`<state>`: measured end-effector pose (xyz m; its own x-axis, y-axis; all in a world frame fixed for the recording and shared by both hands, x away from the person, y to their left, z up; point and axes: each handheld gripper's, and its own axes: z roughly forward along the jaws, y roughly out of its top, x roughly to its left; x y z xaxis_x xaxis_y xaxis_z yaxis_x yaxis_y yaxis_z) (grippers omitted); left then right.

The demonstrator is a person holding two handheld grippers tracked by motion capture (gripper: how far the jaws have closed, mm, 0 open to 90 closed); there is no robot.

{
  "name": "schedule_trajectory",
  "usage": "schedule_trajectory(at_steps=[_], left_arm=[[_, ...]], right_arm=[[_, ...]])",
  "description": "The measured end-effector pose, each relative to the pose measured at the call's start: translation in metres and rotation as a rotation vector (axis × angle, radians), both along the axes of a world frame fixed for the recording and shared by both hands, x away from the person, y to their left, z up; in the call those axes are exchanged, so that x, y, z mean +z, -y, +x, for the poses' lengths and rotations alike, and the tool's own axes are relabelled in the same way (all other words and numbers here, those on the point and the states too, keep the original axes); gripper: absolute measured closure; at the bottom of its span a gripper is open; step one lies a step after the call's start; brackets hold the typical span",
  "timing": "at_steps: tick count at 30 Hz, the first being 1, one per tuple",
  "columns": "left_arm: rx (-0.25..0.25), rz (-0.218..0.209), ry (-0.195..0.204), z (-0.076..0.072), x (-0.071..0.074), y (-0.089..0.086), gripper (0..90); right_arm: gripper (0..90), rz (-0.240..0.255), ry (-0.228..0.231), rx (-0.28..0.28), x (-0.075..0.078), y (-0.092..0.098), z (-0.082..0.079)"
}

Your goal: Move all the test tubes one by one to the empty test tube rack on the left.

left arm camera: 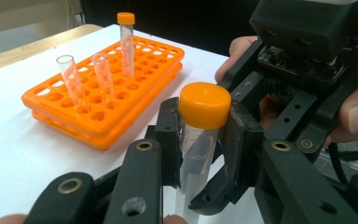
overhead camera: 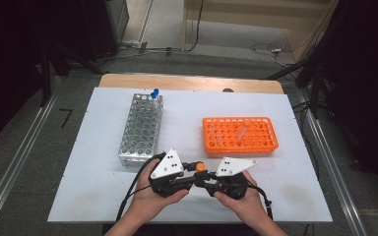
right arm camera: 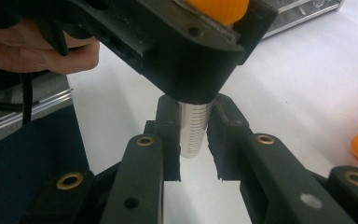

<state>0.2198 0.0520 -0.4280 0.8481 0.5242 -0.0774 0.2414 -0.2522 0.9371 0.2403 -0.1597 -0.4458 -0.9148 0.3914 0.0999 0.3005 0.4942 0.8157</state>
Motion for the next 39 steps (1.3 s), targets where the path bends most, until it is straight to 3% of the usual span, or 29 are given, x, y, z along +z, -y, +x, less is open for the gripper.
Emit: schedule_trajectory(at_steps=[2, 5, 8, 13, 17, 23, 39], left_arm=[[0.006, -0.004, 0.003, 0.001, 0.000, -0.001, 70.5], [0.021, -0.009, 0.007, 0.002, 0.001, -0.004, 70.5], [0.033, -0.012, 0.009, 0.003, 0.001, -0.007, 70.6], [0.055, -0.025, 0.013, 0.006, 0.003, -0.014, 70.6], [0.076, -0.030, 0.017, 0.010, 0.005, -0.022, 70.6], [0.108, -0.045, 0.017, 0.016, 0.008, -0.033, 70.7], [0.224, -0.058, 0.038, 0.041, 0.016, -0.065, 70.7]], right_arm=[[70.0, 0.008, 0.000, 0.000, 0.000, 0.001, 0.001], [59.4, 0.028, -0.008, 0.010, 0.000, 0.004, 0.002], [45.8, 0.034, 0.012, 0.019, 0.002, 0.007, 0.001], [20.0, 0.080, 0.004, 0.029, 0.003, 0.019, 0.003], [7.4, 0.109, -0.001, 0.021, 0.004, 0.035, 0.007], [0.0, 0.137, 0.013, -0.013, 0.006, 0.062, 0.012], [0.0, 0.152, 0.034, -0.166, 0.006, 0.120, 0.017]])
